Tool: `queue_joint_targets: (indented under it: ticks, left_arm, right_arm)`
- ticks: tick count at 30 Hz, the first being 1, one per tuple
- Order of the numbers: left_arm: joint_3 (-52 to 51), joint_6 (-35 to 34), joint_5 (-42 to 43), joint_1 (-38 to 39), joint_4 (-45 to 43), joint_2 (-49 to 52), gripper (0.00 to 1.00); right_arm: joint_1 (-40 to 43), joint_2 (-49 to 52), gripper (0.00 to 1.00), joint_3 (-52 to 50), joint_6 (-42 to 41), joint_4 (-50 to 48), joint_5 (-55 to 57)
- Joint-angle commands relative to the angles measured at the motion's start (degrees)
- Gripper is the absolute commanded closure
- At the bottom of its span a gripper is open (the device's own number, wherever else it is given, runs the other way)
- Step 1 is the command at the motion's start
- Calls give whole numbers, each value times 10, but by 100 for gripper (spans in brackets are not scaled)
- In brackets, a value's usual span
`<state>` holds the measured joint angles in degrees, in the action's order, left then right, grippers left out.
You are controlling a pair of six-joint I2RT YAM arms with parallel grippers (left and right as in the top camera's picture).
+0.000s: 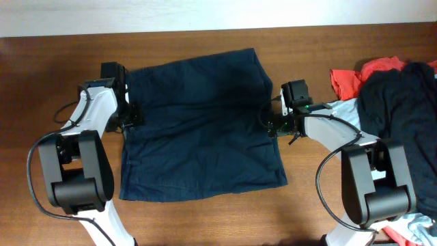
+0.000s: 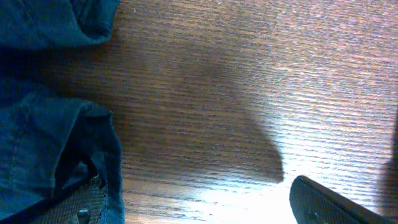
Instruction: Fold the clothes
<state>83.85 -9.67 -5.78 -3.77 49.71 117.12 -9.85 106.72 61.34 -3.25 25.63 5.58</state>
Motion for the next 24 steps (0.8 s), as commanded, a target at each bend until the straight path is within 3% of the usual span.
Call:
queue_joint_targets:
  ticks: [1,6,10,16,20,24]
  left_arm:
    - [-5,1,4,-2,1,1,37]
    - [-5,1,-1,-2,0,1,37]
    - [-5,1,-22,-2,-2,1,58]
    - [-6,1,-20,-1,4,1,58]
    - [-6,1,-19,-2,3,1,65]
    - [-6,1,4,-2,2,2,66]
  right_arm:
    - [2,24,1,-13,-3,6,41]
    - [2,24,1,-14,-3,8,41]
    - [2,24,1,-14,-3,8,41]
    - [2,24,1,-14,-3,7,41]
    - [2,24,2,-14,-3,7,41]
    - [2,24,1,-14,-3,7,41]
